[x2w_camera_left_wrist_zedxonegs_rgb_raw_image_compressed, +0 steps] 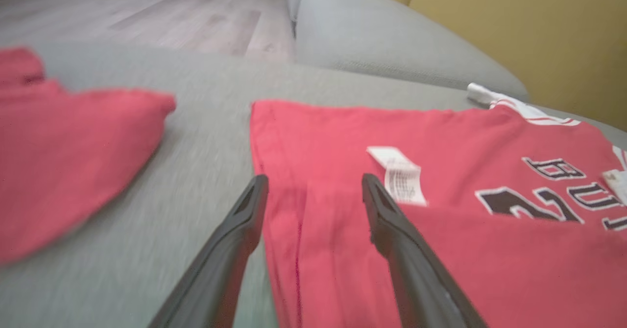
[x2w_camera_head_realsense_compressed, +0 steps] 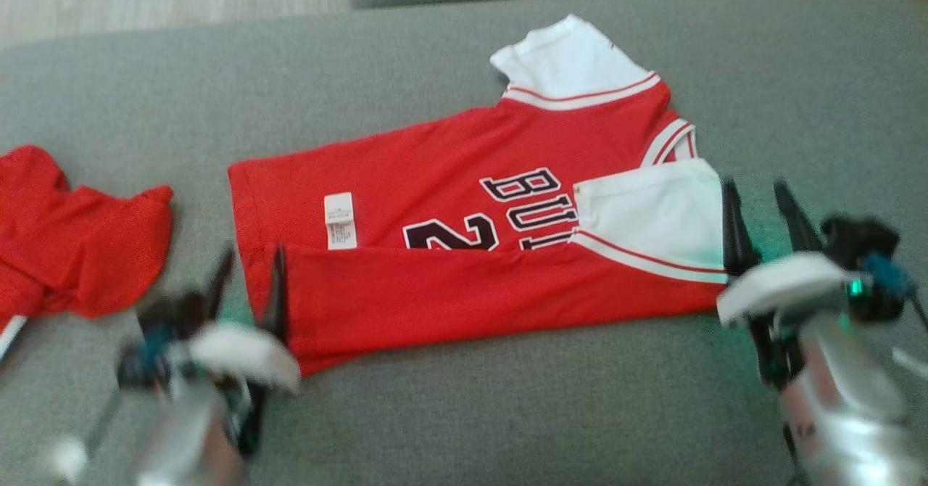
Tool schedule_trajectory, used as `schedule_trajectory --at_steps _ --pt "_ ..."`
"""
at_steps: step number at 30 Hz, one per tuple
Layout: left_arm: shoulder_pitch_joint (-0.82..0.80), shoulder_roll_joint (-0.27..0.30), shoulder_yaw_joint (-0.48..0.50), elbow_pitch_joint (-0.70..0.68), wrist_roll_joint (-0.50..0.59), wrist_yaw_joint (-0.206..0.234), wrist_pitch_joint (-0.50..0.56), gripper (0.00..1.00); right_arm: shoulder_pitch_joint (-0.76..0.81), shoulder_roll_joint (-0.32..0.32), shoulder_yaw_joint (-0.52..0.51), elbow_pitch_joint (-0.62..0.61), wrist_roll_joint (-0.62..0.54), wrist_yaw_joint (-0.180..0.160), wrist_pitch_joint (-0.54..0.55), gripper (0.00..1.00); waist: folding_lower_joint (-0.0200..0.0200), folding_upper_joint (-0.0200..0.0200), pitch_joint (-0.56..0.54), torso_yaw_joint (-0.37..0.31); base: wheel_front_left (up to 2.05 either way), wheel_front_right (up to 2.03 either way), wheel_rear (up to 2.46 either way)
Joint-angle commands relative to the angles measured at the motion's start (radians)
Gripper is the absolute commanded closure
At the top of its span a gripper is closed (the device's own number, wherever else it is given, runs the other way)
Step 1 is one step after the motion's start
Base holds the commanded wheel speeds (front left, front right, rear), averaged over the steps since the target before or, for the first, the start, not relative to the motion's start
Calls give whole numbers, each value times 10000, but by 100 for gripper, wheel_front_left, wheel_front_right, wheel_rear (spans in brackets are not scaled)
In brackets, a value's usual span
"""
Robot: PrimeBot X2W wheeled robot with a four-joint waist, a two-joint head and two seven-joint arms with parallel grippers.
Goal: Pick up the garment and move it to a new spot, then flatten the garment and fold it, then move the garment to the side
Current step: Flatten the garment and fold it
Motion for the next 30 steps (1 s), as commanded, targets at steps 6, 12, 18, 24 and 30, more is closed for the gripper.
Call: schedule_trajectory --at_steps 6,12,18,24,30 --pt "-2778 1541 -1153 398 -648 18 1314 0 -1448 48 640 -414 -242 -7 -33 0 0 0 961 -67 0 0 0" --pt "-4112 2556 -2164 854 -1591 18 2540 0 -2310 166 1141 -357 -228 -7 -26 0 0 0 1626 -242 0 0 0" --pt "-4695 3126 -2845 1159 -2287 17 2850 0 -2747 131 1372 -261 -85 -7 -46 0 0 0 1990 -332 0 0 0" --pt "-4925 3191 -3225 1679 -2805 17 2803 0 -3018 53 1336 -266 51 -7 -60 0 0 0 2227 -359 0 0 0" --pt "-4962 2908 -3576 1665 -3713 17 2916 0 -3276 -115 1346 -233 46 -7 -63 0 0 0 2312 -264 0 0 0"
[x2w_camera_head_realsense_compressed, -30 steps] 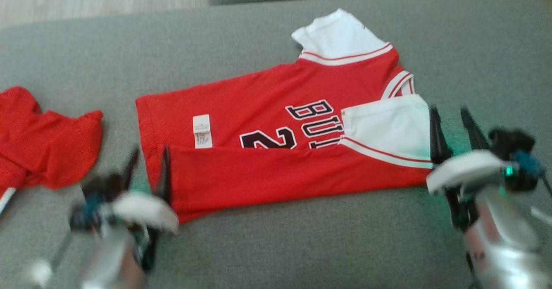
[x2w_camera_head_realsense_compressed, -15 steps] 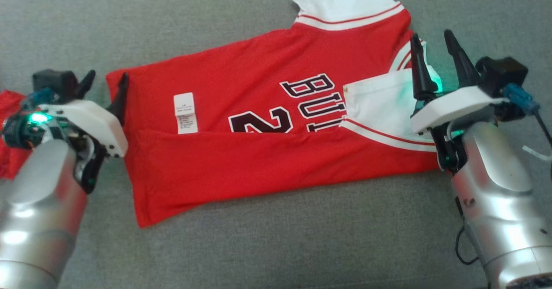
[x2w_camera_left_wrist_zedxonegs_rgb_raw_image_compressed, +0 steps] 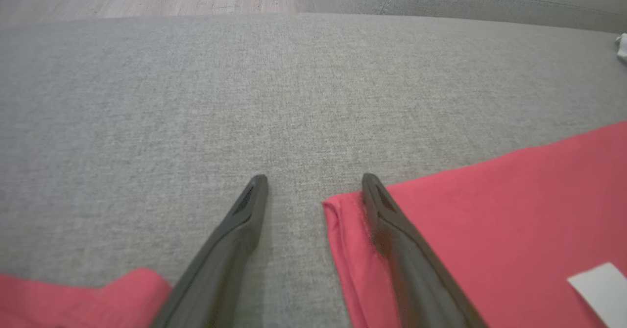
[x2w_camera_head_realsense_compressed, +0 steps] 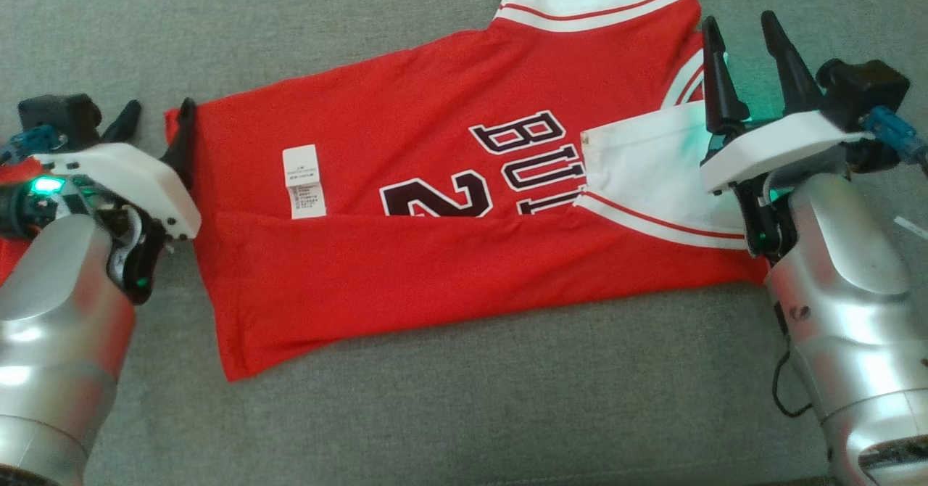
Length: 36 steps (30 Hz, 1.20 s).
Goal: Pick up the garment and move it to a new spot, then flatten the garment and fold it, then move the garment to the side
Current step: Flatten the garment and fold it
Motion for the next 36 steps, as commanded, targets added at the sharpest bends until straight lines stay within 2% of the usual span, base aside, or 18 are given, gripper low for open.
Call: schedule_trajectory --at_steps 1,10,22,24,25,29,36 --pt "-186 290 39 -233 -289 17 60 0 -303 -37 136 -241 2 -7 -62 0 0 0 5 56 0 0 0" --pt "-200 484 -758 -922 -1509 17 298 0 -420 103 105 -106 -71 -7 -63 0 0 0 -106 241 0 0 0" --pt "-186 878 -1578 -1020 -2558 17 945 0 -543 101 82 46 -27 -7 -64 0 0 0 -125 107 0 0 0" --pt "-182 953 -1746 -1020 -2671 17 1038 70 -574 70 65 51 -24 -7 -64 0 0 0 -108 88 0 0 0" --pt "-192 985 -1819 -1020 -2700 17 1016 100 -594 47 51 55 -33 -7 -64 0 0 0 -97 86 0 0 0" --pt "-284 1034 -2062 -1112 -2773 17 677 100 -785 -42 -23 120 -67 -7 -64 0 0 0 -45 182 0 0 0" --pt "-575 1106 -2337 -1428 -2440 17 -1244 100 -1733 -399 187 833 -345 -7 274 0 0 0 26 741 0 0 0"
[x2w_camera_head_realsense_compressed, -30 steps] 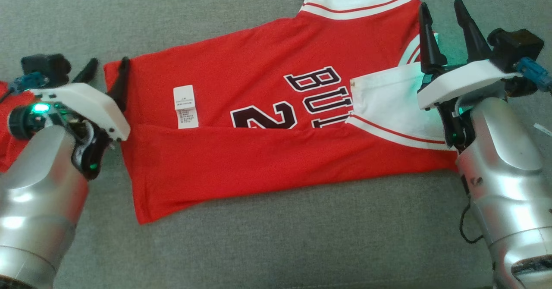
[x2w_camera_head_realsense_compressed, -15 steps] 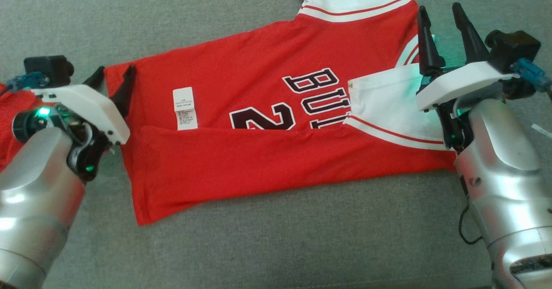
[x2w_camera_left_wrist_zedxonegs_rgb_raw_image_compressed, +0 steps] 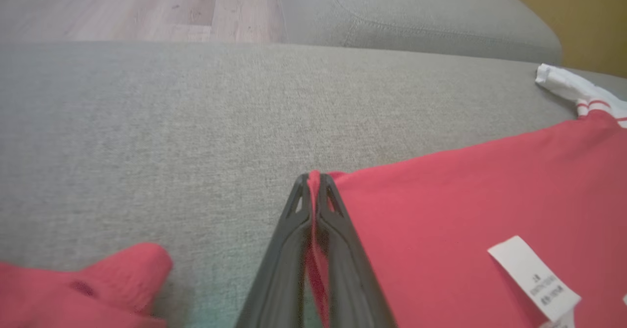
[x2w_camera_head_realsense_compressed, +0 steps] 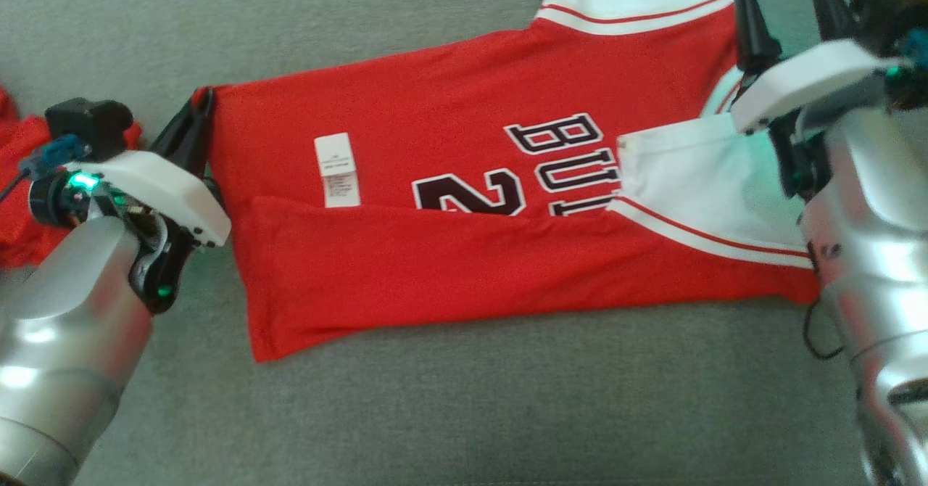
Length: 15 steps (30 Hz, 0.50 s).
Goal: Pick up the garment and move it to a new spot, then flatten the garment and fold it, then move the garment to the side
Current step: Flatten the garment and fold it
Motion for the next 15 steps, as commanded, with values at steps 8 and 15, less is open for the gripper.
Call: schedule_trajectory --at_steps 8,15 --pt "-816 43 -286 -632 365 17 -1321 100 -1635 -559 722 1141 -281 -7 1644 0 0 0 237 1160 0 0 0" --pt "-1390 -672 -1040 -869 414 17 -1567 100 -2813 -1215 1195 2300 -419 -7 2916 0 0 0 618 2044 0 0 0"
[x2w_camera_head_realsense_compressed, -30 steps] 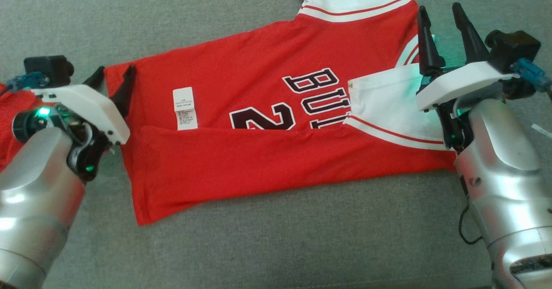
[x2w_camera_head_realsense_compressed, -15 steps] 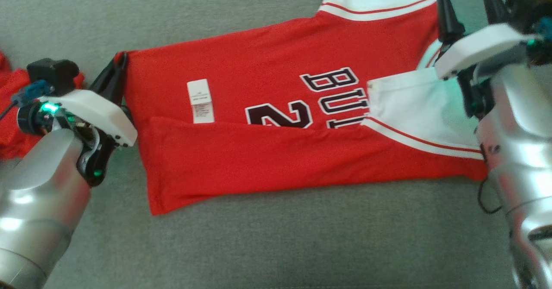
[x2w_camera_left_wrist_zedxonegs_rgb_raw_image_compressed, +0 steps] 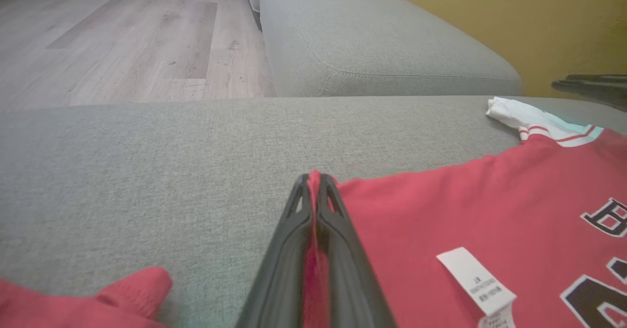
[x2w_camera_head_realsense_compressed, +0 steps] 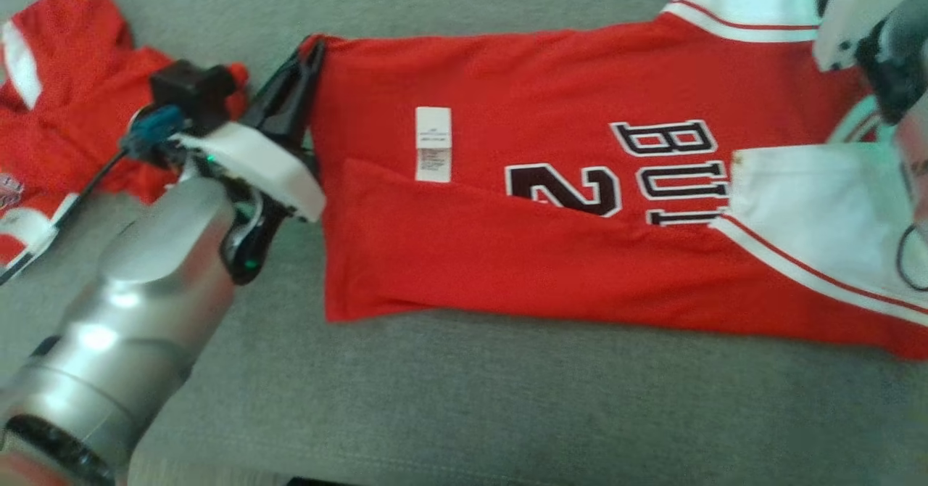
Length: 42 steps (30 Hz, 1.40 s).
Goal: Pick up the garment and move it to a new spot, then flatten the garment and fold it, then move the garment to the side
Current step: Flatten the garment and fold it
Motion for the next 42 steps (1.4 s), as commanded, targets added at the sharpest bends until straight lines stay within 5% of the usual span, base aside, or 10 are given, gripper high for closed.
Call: schedule_trajectory --at_steps 1,9,22,24,25,26,33,42 --pt "-619 165 102 -229 -10 17 -159 100 -461 -146 94 22 -48 -7 186 0 -1 0 282 468 0 0 0" --pt "-1178 -475 -685 -280 -248 17 -291 100 -1278 -689 291 1049 -250 -7 968 0 -1 0 645 1170 0 0 0" --pt "-1362 -647 -1046 -409 -383 17 -313 100 -1513 -957 -44 1590 -287 -7 1215 0 -1 0 816 1577 0 0 0" --pt "-1369 -664 -1043 -424 -387 17 -314 100 -1530 -925 -85 1633 -278 -7 1325 38 -1 0 847 1618 0 0 0" --pt "-1368 -663 -1036 -424 -391 17 -314 100 -1543 -895 -111 1651 -266 -7 1380 91 -1 0 868 1620 0 0 0" --pt "-1373 -660 -1022 -426 -392 17 -314 100 -1583 -844 -154 1617 -216 -7 1247 100 -1 0 900 1621 0 0 0" --pt "-1227 -512 -388 -278 -152 17 -315 100 -1901 -933 -533 1408 -541 -7 -708 100 -1 0 885 1241 0 0 0" --pt "-712 -185 1863 -262 1714 92 -315 100 -1489 -449 -1002 1187 -95 -7 -2641 100 -1 0 397 -87 0 0 0"
